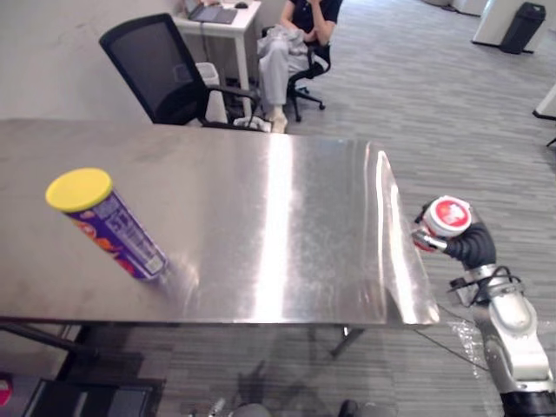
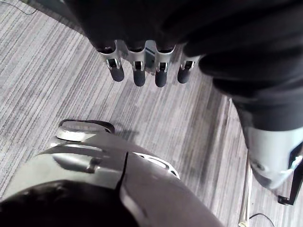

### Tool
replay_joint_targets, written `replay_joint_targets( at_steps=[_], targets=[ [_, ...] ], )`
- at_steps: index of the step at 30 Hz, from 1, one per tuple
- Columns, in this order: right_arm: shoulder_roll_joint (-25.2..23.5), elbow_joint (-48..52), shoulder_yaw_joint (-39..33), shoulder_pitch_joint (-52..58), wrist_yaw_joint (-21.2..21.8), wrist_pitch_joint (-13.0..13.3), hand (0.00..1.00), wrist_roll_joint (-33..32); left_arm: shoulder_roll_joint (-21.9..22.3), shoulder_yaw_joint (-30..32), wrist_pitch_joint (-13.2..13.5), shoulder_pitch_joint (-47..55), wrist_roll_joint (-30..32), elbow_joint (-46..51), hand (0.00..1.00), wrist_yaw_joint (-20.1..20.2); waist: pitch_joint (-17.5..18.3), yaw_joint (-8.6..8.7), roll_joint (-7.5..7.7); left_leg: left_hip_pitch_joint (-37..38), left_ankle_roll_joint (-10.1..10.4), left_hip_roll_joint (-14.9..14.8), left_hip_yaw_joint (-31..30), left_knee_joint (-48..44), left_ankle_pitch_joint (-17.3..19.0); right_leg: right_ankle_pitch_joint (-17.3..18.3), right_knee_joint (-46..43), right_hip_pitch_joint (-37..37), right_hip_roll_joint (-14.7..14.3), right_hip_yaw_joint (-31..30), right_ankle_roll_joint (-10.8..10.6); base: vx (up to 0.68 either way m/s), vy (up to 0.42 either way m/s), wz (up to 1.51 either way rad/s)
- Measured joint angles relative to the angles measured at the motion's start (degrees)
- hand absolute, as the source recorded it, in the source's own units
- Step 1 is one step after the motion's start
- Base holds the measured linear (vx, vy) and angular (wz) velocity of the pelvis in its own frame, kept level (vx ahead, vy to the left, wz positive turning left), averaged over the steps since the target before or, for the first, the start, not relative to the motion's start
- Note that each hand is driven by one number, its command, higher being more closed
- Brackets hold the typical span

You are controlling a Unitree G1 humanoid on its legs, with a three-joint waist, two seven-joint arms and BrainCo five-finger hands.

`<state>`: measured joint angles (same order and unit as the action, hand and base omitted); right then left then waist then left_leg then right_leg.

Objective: Put the gum and the chips on the shelf.

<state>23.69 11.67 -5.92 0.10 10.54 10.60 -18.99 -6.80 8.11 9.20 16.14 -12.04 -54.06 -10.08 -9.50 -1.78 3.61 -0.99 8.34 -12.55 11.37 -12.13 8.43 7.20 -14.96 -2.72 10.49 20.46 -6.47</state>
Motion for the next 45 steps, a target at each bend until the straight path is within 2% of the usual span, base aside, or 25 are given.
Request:
replay_joint_targets(
  at_steps=[5, 7, 10, 11, 12, 13, 14, 15, 16, 18, 20, 23, 26, 28, 31, 32, 33, 36, 39, 42, 45],
  targets=[
    [0.0, 0.9, 3.3, -4.0, 0.0, 0.0, 1.00, -0.1, 0.5, 0.1, -0.3, -0.3, -0.4, 0.2, 0.00, -0.8, -0.6, 0.03, -1.64, -2.1, 0.1, -0.4, -3.9, 1.4, -2.9, 0.7, -0.3, 0.0, -0.3, 3.7, 0.9, 0.02, -0.061, 0.37],
    [0.0, 0.1, 5.1, -7.1, 0.1, 0.0, 1.00, -0.1, 0.8, 0.1, -0.1, -0.3, -0.7, 0.3, 0.00, -0.8, -1.1, -0.03, -2.33, -4.2, -0.4, -0.9, -5.5, 0.6, -4.4, 1.2, -0.7, 0.0, -0.2, 6.0, 1.6, -0.05, -0.080, 0.56],
    [0.0, -3.4, 5.9, -9.8, 0.2, 0.0, 1.00, 0.0, 1.2, 0.1, 0.3, 0.0, -1.4, -0.2, 0.00, -0.8, -1.7, -0.88, -2.45, -7.1, -5.7, -0.3, -0.9, -2.6, -8.4, 4.5, -4.6, 0.0, 1.9, 9.7, 2.7, -0.10, -0.123, 0.82],
    [0.0, -4.1, 5.8, -9.9, 0.2, 0.0, 1.00, 0.0, 1.3, 0.1, 0.3, 0.3, -1.5, -0.2, 0.00, -0.8, -1.7, -0.99, -2.36, -7.9, -7.9, 0.5, 1.6, -2.2, -11.7, 5.9, -5.8, 0.2, 3.2, 11.5, 3.6, -0.15, -0.153, 1.01],
    [0.1, -4.2, 5.3, -9.8, 0.6, 0.1, 1.00, 0.0, 1.6, 0.3, 0.4, 0.7, -2.7, -0.1, 0.00, -0.8, -1.5, -0.71, -1.96, -7.2, -8.5, 1.9, 2.8, 3.2, -17.4, 6.2, -5.6, 0.2, 5.0, 14.2, 4.4, -0.14, -0.115, 1.04],
    [0.2, -4.2, 4.5, -9.9, 0.8, 0.3, 1.00, 0.0, 2.0, 0.7, 0.6, 0.9, -2.9, -0.1, 0.00, -0.8, -2.0, -0.56, -1.51, -7.3, -8.8, 1.5, 5.0, 2.4, -16.9, 6.0, -5.5, 0.3, 5.3, 15.7, 4.8, -0.13, -0.118, 0.95],
    [0.2, -4.7, 2.6, -9.7, 0.9, 0.7, 1.00, 0.0, 2.3, 1.2, 0.7, 1.7, -2.9, -0.5, 0.00, -0.8, -2.1, -0.59, -1.94, -8.4, -10.5, -0.8, 10.3, -8.3, -10.1, 6.3, -6.4, 0.5, 6.1, 17.9, 5.7, -0.12, -0.143, 0.77],
    [0.3, -5.0, 1.3, -9.1, 0.9, 1.0, 1.00, 0.0, 2.4, 1.3, 0.7, 2.6, -2.9, -0.9, 0.00, -0.8, -2.2, -0.41, -1.77, -7.5, -10.8, -1.9, 12.8, -14.4, -7.3, 6.6, -6.8, 1.2, 6.9, 19.3, 6.1, -0.14, -0.151, 0.98],
    [1.0, -4.9, -0.4, -8.0, 0.7, 1.7, 1.00, 0.0, 2.4, 1.4, 0.9, 3.7, -2.7, -1.4, 0.00, -0.8, -2.2, 0.11, -1.59, -5.2, -10.3, -2.5, 15.4, -18.9, -5.5, 6.6, -6.8, 2.1, 8.2, 21.7, 6.1, -0.12, -0.082, 0.97],
    [3.1, -4.6, -3.6, -6.6, 0.2, 2.5, 1.00, -0.1, 2.7, 1.7, 1.9, 4.1, -2.4, -2.3, 0.00, -0.8, -2.0, 0.91, -1.84, -1.6, -10.0, -2.9, 17.5, -20.0, -5.1, 6.6, -6.8, 2.0, 9.7, 25.1, 6.2, -0.12, -0.014, 1.07],
    [3.7, -4.6, -4.9, -6.7, -0.2, 2.5, 1.00, -0.1, 3.0, 1.9, 2.5, 4.0, -2.3, -3.0, 0.00, -0.7, -1.2, 1.63, -2.38, 0.2, -10.2, -3.0, 18.2, -17.8, -5.6, 6.4, -7.1, 0.5, 10.1, 27.7, 6.1, -0.15, 0.054, 0.93],
    [3.3, -4.6, -4.8, -6.6, -1.0, 2.4, 1.00, -0.1, 3.5, 2.5, 3.5, 3.9, -1.5, -3.5, 0.00, -0.7, -0.3, 1.79, -2.36, 1.6, -8.6, 0.1, 18.6, -6.4, -4.6, 4.7, -7.3, -2.0, 11.8, 31.4, 5.9, -0.16, 0.103, 0.76],
    [3.3, -4.6, -4.9, -6.7, -1.9, 2.4, 1.00, -0.1, 3.7, 2.5, 4.4, 3.9, -1.2, -4.1, 0.00, -0.8, 0.0, 1.73, -2.58, 3.1, -6.3, 2.6, 17.6, 2.2, -3.2, 2.5, -8.3, -2.3, 13.0, 34.6, 5.4, -0.10, 0.155, 0.55],
    [3.1, -4.7, -4.9, -6.8, -2.6, 2.4, 1.00, 0.0, 3.5, 1.7, 4.4, 3.9, -1.2, -4.0, 0.00, -0.9, 0.1, 1.70, -2.78, 4.0, -4.0, 4.8, 17.6, 6.8, -1.7, 0.9, -10.1, -3.2, 15.3, 35.5, 5.2, -0.10, 0.295, 0.32],
    [1.1, -4.7, -4.9, -6.7, -3.0, 2.1, 1.00, 0.6, 2.7, 1.2, 3.7, 3.9, -1.2, -3.8, 0.00, -1.0, 0.4, 1.67, -1.93, 4.2, -4.1, 7.2, 17.4, 8.0, -1.7, -3.1, -9.2, -2.9, 17.0, 35.5, 4.9, -0.09, 0.209, 0.23],
    [0.4, -4.5, -4.9, -6.7, -3.0, 2.1, 1.00, 0.7, 2.5, 1.2, 3.1, 4.1, -1.2, -3.1, 0.00, -1.1, 0.6, 1.35, -1.64, 4.2, -4.5, 7.8, 17.6, 7.9, -1.5, -5.5, -7.5, -2.3, 17.0, 35.3, 4.5, -0.09, 0.212, 0.13],
    [-0.1, -4.0, -4.9, -6.7, -3.0, 2.1, 1.00, 1.1, 2.4, 1.3, 2.7, 4.1, -1.2, -2.4, 0.00, -1.2, 0.6, 1.24, -1.62, 4.2, -5.8, 8.0, 17.6, 7.6, -0.8, -7.7, -5.9, -1.8, 16.3, 34.8, 4.3, -0.10, 0.255, 0.09],
    [-1.4, -3.3, -4.8, -6.3, -2.8, 2.1, 1.00, 1.3, 1.7, 1.6, 1.7, 4.1, -1.2, -2.4, 0.00, -1.2, 1.0, 0.00, -0.78, 3.2, -7.5, 7.9, 18.2, 5.5, 0.9, -11.8, -2.6, -1.7, 15.3, 32.7, 3.8, -0.06, 0.171, -0.10],
    [-2.3, -3.3, -4.1, -5.9, -2.2, 2.0, 1.00, 1.6, 1.7, 3.2, 1.4, 4.3, -1.2, -2.5, 0.00, -1.1, 1.2, -0.24, -0.43, 2.0, -7.6, 7.5, 18.5, 2.0, 3.8, -12.3, 0.0, -0.8, 14.5, 32.1, 3.5, -0.02, 0.103, -0.10],
    [-2.3, -3.2, -2.6, -5.7, -1.3, 1.9, 1.00, 2.1, 1.6, 3.8, 1.4, 4.2, -1.2, -2.5, 0.00, -1.1, 1.2, -1.44, -0.58, 1.6, -7.3, 5.8, 19.5, -0.6, 5.4, -12.3, 0.9, -0.7, 13.1, 31.2, 3.5, 0.03, 0.050, -0.20],
    [-2.4, -3.2, -2.5, -5.5, -1.2, 1.8, 1.00, 2.5, 2.2, 4.2, 1.4, 3.7, -1.2, -2.4, 0.00, -1.1, 1.0, -1.70, -1.11, 0.8, -6.6, 4.2, 19.4, -2.3, 6.0, -12.1, 0.9, -0.7, 11.9, 31.2, 3.7, 0.08, 0.014, -0.03]
  ],
)
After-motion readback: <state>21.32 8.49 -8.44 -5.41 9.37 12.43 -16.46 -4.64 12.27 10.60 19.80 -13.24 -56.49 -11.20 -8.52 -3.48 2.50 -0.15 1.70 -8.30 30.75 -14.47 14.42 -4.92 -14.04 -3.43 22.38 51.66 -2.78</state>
